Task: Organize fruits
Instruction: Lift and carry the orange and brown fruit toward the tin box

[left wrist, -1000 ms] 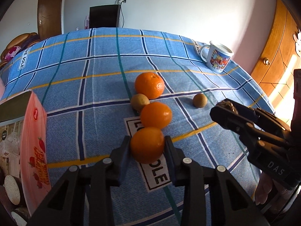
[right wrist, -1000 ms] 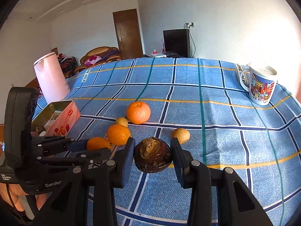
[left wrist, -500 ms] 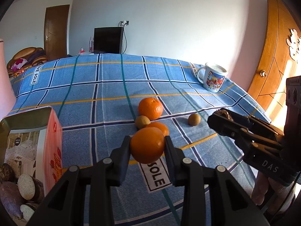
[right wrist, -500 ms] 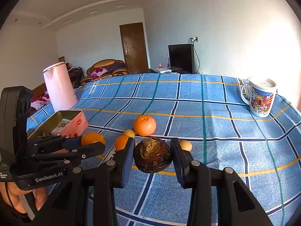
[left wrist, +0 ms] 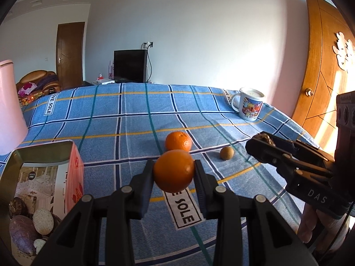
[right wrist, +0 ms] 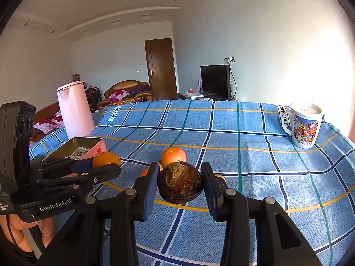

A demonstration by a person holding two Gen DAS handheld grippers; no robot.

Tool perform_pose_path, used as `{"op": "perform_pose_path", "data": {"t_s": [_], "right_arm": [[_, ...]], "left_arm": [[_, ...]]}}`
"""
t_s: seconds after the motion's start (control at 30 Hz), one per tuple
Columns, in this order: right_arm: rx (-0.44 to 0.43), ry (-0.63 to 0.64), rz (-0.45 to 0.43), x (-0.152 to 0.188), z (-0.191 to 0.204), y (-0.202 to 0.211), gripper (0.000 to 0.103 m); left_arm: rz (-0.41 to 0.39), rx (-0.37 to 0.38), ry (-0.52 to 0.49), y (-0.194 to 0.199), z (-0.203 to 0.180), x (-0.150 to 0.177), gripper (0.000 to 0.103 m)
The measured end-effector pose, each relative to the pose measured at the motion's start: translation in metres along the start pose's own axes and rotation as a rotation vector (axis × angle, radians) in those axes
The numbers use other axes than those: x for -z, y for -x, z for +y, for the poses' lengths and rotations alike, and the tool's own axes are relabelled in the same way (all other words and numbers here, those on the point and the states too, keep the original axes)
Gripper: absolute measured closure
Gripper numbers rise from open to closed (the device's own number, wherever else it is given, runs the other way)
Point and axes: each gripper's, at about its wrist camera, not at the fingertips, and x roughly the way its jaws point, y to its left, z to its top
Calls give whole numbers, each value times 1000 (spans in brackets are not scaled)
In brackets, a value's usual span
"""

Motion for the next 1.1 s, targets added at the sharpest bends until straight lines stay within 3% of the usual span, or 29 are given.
{"op": "perform_pose_path", "data": {"t_s": [1.1], "right_arm": [[-5, 41, -132, 3, 8, 27, 62]], "left_arm": [[-187, -75, -84, 33, -16, 6, 67]]}}
